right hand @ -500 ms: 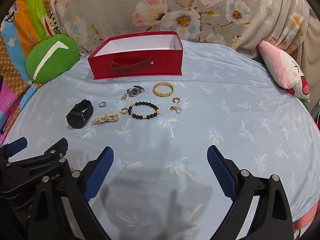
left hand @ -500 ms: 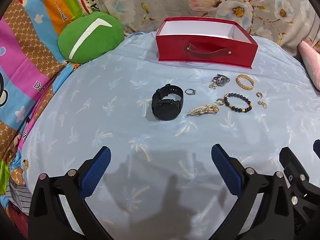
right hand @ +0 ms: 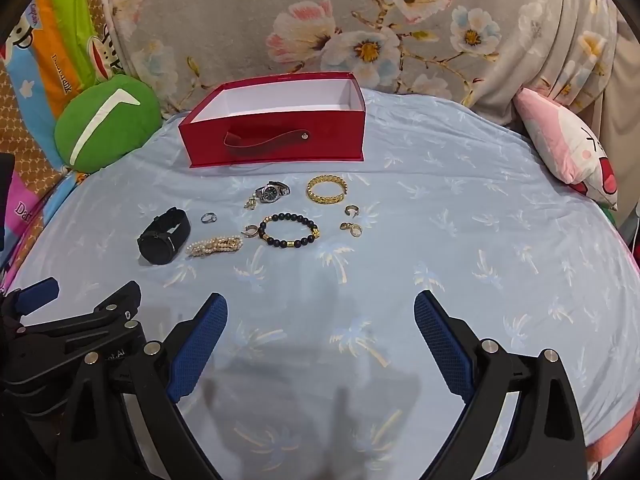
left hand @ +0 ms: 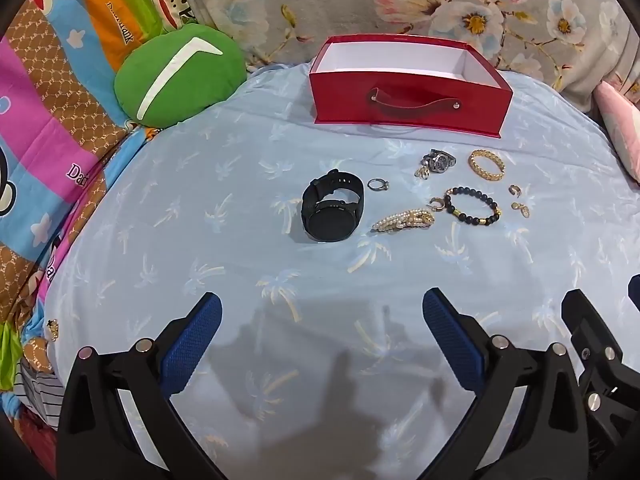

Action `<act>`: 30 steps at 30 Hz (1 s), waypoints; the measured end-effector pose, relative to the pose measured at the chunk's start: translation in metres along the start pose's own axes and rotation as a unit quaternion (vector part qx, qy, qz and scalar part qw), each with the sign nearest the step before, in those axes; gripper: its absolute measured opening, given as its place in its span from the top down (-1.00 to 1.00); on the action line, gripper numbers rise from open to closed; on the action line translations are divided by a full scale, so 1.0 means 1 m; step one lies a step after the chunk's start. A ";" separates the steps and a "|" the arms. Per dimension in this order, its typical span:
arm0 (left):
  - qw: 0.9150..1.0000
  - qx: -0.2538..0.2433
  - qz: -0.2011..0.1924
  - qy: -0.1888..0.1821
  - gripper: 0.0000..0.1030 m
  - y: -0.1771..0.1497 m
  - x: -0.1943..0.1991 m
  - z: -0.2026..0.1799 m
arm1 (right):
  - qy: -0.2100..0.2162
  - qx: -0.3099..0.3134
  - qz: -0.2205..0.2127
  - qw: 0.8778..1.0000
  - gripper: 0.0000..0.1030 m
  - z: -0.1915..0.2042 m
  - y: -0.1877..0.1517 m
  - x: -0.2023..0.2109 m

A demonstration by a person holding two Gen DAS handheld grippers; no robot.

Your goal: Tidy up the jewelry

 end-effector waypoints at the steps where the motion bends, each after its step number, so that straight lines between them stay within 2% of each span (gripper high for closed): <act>1: 1.000 -0.001 0.000 0.000 -0.91 0.000 0.000 0.000 | -0.001 0.002 0.001 1.000 -0.80 0.000 0.000 -0.001; 30: 1.000 -0.001 0.004 -0.001 -0.91 -0.003 -0.001 0.005 | -0.001 0.002 0.000 1.000 -0.80 0.001 -0.001 0.001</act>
Point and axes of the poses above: each gripper's, at about its wrist camera, not at the fingertips, and x roughly against the way its jaws point, z to its left, y to its top, the point moved 1 cm from there along -x, roughly the way its jaws point, and after that the axes turned 9 degrees about y, right-handed, at the moved point
